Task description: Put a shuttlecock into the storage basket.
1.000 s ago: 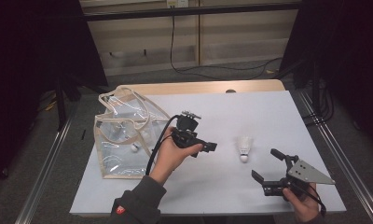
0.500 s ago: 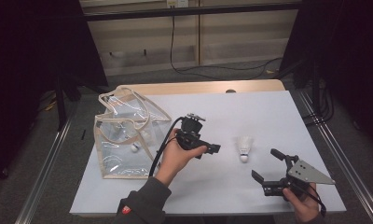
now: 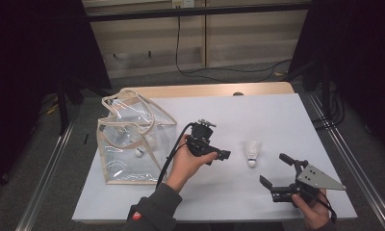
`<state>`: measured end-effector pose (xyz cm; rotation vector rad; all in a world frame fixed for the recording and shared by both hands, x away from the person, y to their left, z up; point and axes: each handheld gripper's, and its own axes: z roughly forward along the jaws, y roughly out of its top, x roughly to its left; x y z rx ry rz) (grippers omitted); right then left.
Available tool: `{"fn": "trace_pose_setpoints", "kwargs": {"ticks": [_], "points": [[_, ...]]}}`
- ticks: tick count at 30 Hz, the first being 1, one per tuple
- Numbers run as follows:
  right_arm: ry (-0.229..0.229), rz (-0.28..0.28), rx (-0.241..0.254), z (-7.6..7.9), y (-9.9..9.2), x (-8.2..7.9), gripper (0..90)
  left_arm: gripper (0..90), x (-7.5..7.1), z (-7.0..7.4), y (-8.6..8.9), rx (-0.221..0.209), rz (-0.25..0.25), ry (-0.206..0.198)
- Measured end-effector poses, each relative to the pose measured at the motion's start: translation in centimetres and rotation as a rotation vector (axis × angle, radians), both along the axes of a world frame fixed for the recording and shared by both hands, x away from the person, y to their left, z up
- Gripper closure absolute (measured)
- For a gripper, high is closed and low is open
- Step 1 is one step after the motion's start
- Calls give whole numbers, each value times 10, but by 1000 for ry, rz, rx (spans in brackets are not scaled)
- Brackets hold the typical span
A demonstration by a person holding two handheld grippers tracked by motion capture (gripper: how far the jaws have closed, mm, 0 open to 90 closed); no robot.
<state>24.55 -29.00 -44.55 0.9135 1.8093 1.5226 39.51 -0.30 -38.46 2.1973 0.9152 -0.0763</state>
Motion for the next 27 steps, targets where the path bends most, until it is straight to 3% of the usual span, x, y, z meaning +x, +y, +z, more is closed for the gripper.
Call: {"fn": "trace_pose_setpoints", "kwargs": {"ticks": [27], "points": [[2,3,-2,0,1,0,7,96,-2,-15,-15,-17,-3,5]]}}
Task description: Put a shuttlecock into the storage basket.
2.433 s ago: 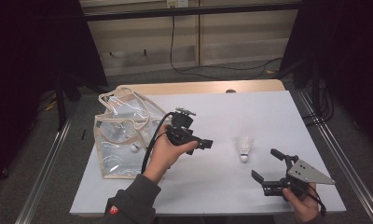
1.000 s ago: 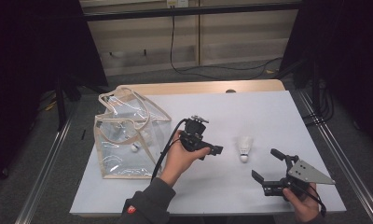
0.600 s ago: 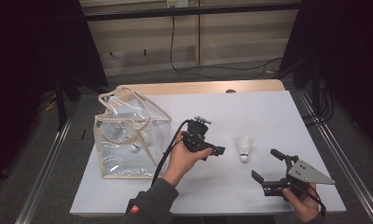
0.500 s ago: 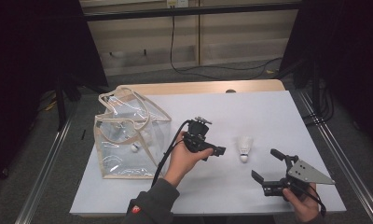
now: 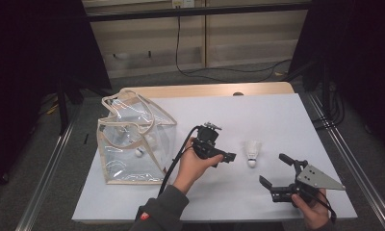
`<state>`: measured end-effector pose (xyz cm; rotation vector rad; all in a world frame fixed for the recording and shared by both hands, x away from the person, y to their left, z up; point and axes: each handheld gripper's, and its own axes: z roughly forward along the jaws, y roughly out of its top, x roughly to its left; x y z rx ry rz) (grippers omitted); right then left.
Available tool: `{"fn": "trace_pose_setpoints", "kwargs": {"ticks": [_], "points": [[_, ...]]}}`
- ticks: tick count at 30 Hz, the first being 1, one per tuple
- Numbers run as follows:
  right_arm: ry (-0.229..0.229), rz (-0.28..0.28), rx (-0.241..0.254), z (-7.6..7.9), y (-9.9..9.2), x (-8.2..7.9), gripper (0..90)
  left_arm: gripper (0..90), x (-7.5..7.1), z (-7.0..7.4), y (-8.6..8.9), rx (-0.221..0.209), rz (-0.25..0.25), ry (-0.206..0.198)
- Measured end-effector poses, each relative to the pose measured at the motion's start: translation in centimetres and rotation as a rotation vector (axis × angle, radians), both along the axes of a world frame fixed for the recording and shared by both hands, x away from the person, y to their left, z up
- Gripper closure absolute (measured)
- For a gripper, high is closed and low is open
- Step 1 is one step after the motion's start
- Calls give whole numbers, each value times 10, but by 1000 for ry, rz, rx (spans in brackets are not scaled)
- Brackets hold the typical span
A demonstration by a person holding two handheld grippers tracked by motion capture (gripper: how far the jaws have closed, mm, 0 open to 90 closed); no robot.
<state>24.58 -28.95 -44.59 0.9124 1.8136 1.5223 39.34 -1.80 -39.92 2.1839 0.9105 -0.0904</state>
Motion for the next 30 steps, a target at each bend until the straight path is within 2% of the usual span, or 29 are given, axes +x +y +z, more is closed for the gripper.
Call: {"fn": "trace_pose_setpoints", "kwargs": {"ticks": [30], "points": [[-4,-1,-2,0,-1,1,7,99,2,-12,-13,-6,12,-17]]}}
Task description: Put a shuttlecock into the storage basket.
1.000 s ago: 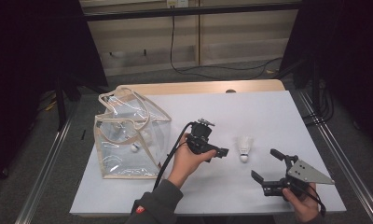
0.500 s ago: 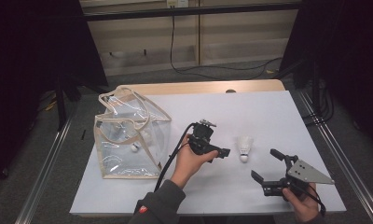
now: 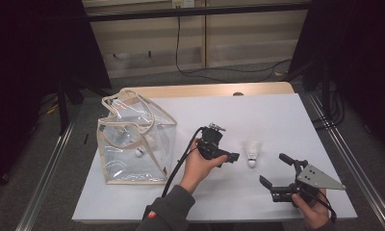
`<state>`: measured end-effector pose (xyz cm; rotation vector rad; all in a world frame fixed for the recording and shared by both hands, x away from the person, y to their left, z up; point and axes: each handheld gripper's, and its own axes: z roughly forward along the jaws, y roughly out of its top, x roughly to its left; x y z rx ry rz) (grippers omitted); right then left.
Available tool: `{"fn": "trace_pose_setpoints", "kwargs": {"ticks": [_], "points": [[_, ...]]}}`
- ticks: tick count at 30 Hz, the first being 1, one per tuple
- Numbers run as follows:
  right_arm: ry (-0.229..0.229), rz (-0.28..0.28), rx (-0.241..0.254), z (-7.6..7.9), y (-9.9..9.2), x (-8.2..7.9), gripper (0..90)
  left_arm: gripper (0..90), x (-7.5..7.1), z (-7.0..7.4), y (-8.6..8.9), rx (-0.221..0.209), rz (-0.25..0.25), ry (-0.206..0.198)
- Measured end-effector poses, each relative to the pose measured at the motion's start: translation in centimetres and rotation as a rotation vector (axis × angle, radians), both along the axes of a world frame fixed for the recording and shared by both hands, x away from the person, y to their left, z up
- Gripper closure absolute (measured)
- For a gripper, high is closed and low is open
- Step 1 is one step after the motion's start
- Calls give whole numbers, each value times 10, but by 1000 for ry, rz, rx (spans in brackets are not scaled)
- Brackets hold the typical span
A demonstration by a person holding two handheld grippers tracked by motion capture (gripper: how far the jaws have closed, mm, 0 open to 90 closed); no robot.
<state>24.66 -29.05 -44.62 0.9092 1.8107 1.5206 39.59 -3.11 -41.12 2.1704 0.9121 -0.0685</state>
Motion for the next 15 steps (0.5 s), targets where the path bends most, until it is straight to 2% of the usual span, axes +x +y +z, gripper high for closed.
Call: {"fn": "trace_pose_setpoints", "kwargs": {"ticks": [15], "points": [[3,0,4,0,0,0,7,96,0,-6,-8,-12,-8,-13]]}}
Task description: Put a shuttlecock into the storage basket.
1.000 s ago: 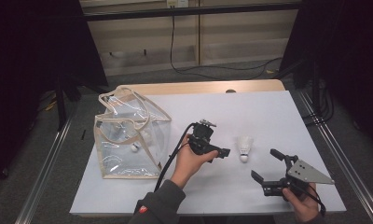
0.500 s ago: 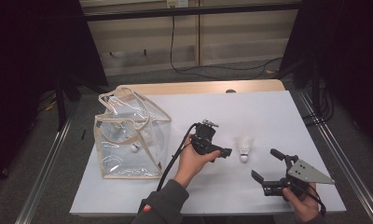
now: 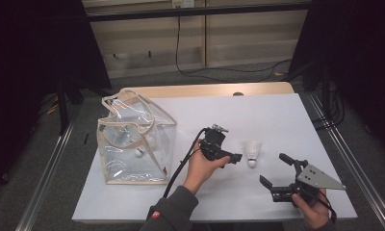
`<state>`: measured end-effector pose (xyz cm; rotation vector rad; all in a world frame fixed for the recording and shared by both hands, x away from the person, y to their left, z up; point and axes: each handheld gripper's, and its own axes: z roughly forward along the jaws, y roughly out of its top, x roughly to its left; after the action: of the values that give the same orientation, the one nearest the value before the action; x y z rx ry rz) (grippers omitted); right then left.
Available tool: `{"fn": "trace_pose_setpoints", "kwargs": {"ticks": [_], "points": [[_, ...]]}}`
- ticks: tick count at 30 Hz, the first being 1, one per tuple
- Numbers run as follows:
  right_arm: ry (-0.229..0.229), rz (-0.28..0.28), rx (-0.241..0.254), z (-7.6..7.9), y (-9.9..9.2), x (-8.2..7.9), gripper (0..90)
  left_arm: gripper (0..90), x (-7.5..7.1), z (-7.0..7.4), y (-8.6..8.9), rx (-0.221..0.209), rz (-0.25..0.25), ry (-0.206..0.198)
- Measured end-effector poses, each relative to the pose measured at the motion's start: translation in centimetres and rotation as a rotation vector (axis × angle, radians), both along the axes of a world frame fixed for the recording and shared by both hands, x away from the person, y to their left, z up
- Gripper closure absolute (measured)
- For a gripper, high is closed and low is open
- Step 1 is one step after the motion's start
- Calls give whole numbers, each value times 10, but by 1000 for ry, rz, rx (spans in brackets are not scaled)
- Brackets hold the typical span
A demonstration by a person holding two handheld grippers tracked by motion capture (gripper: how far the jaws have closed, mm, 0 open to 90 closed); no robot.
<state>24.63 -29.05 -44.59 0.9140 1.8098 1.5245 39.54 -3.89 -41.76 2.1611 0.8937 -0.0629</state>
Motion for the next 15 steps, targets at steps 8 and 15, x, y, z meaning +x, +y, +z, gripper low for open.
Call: {"fn": "trace_pose_setpoints", "kwargs": {"ticks": [8,15], "points": [[0,-1,4,0,0,0,7,98,-1,-2,-6,-7,1,-5],[-3,0,3,0,0,0,6,98,-1,-4,-11,-10,-7,-11]]}}
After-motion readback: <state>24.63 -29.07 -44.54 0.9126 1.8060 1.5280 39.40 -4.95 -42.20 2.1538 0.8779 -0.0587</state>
